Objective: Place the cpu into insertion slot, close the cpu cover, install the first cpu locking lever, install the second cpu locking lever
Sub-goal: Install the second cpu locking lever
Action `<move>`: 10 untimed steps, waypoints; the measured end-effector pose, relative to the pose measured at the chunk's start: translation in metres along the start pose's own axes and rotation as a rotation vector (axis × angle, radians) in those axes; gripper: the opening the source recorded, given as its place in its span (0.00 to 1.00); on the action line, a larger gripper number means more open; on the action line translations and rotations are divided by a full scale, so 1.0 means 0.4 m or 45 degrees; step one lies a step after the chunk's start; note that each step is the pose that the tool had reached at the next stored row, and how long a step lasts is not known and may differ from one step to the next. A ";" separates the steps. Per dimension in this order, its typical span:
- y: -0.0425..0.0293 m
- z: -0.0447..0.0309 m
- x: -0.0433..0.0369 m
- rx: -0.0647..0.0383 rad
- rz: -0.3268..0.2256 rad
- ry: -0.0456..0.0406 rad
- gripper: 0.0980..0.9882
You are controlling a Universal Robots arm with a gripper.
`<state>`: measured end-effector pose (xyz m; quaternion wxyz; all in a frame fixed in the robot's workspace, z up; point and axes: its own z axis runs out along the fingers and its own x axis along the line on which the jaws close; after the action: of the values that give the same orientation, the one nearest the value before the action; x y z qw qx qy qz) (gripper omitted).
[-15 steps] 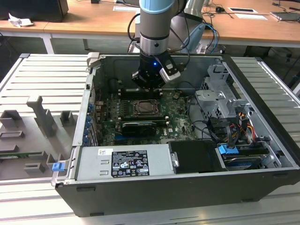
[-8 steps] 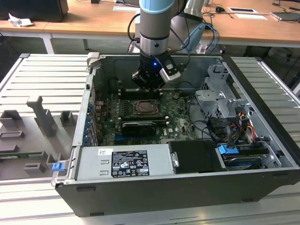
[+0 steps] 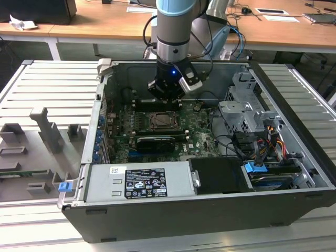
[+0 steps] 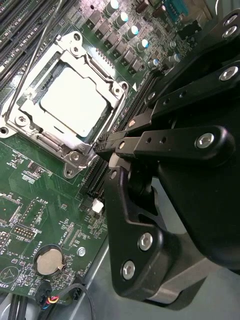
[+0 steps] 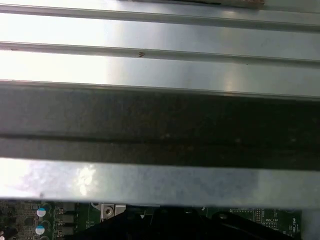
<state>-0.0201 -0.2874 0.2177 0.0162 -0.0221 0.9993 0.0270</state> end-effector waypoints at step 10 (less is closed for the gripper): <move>-0.010 -0.001 0.000 0.000 0.000 0.000 0.01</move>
<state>-0.0201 -0.2917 0.2177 0.0162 -0.0221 0.9993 0.0270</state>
